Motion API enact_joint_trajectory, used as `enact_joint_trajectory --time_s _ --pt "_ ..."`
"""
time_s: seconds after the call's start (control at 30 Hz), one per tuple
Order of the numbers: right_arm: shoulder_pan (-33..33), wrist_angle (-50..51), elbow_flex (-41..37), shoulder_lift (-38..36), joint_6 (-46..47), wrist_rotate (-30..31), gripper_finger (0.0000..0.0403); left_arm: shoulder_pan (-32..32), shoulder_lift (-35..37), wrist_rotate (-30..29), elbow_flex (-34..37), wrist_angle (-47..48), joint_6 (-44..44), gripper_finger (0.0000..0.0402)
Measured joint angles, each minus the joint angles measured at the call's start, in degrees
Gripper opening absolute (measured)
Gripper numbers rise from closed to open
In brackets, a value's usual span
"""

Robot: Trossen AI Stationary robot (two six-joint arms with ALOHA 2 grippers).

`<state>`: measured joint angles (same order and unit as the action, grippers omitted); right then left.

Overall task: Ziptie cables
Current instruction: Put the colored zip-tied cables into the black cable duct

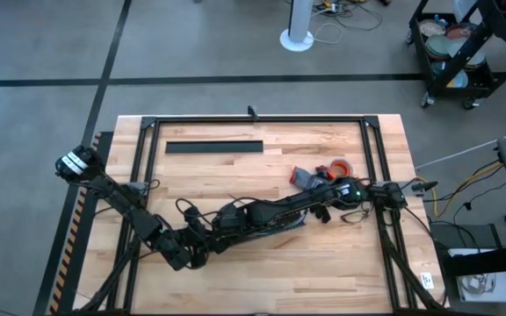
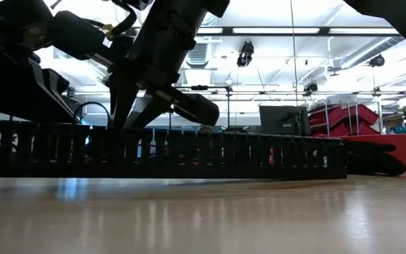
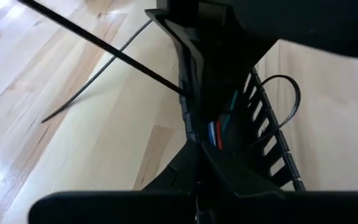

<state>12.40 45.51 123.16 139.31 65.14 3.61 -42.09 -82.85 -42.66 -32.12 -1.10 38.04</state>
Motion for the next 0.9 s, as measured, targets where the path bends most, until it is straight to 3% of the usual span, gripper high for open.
enact_joint_trajectory --time_s 0.47,0.7,0.9 --pt "-0.27 1.38 0.55 -0.02 -3.21 0.79 0.0000 -0.04 -0.19 -0.44 0.00 -1.35 -2.52 0.0002" --pt "-0.46 3.02 0.50 -0.01 -4.65 -3.39 0.0000 -0.12 -1.40 -0.47 0.00 -6.07 -7.50 0.0001" --pt "-0.57 6.61 0.41 -0.01 -4.29 -3.25 0.0000 -0.44 -1.40 -1.04 -0.13 -7.72 -10.55 0.0001"
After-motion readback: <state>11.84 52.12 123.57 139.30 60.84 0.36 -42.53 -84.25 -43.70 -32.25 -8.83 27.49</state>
